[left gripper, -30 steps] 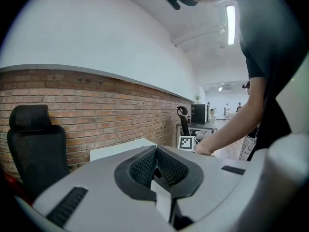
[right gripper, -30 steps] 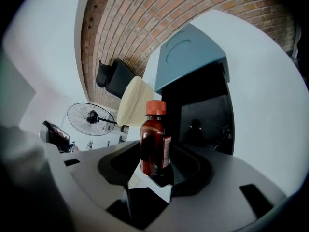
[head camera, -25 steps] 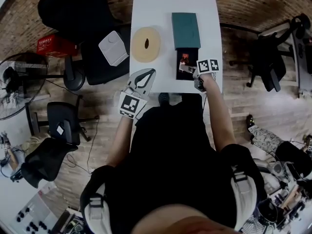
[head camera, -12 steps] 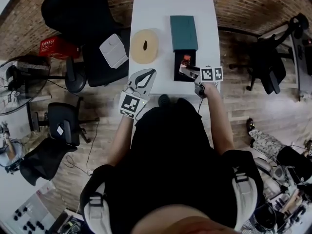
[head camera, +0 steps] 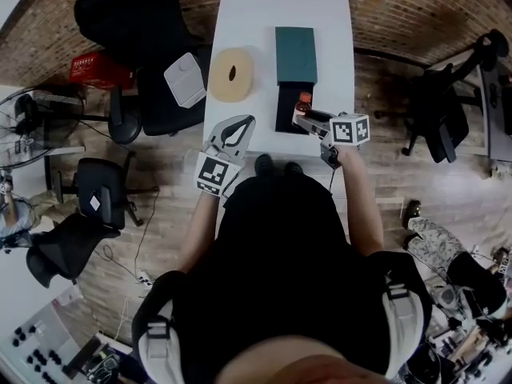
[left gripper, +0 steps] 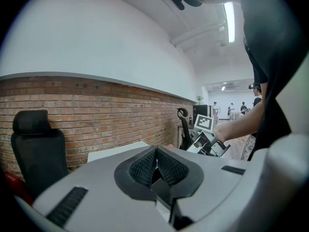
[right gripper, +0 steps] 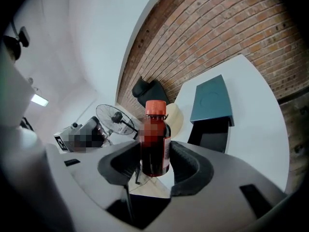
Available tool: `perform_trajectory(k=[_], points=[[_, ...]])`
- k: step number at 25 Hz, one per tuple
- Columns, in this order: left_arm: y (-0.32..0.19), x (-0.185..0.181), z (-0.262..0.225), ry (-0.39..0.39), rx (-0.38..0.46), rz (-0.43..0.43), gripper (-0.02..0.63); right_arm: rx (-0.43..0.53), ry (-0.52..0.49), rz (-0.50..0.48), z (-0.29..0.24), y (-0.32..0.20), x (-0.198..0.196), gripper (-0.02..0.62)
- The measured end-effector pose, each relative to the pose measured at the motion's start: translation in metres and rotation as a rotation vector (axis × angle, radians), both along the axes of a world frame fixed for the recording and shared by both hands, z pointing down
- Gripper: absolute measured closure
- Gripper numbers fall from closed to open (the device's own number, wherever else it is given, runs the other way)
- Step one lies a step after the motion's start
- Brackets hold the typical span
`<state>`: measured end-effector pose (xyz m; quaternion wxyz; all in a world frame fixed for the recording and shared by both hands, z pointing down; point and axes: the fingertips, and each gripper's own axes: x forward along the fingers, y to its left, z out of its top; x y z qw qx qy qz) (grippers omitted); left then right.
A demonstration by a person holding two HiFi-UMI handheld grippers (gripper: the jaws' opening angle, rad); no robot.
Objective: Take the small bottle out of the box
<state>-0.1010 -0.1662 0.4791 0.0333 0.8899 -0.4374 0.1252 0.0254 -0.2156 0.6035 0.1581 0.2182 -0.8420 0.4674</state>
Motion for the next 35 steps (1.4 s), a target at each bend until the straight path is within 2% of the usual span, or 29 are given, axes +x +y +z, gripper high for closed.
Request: perform_trajectory(k=[8,14,18,23,33,35], points=[[0.009,0.033,-0.010,-0.013,-0.010,-0.036,0.586,0.125,0.021,-0.115,-0.030,0.012,0.023,0.408],[0.019,0.049,-0.010,-0.025,-0.017,-0.067,0.586,0.151,0.014,-0.193,-0.036,0.024,0.032,0.408],[0.026,0.066,-0.008,-0.029,-0.023,-0.082,0.586,0.210,0.018,-0.232,-0.043,0.029,0.043,0.408],[0.036,0.084,-0.004,-0.035,-0.027,-0.092,0.586,0.292,0.025,-0.269,-0.051,0.035,0.051,0.407],[0.054,0.110,-0.001,-0.041,-0.027,-0.128,0.586,0.380,0.016,-0.312,-0.062,0.050,0.067,0.407],[0.058,0.114,-0.001,-0.045,-0.027,-0.133,0.586,0.429,0.008,-0.320,-0.067,0.054,0.069,0.408]])
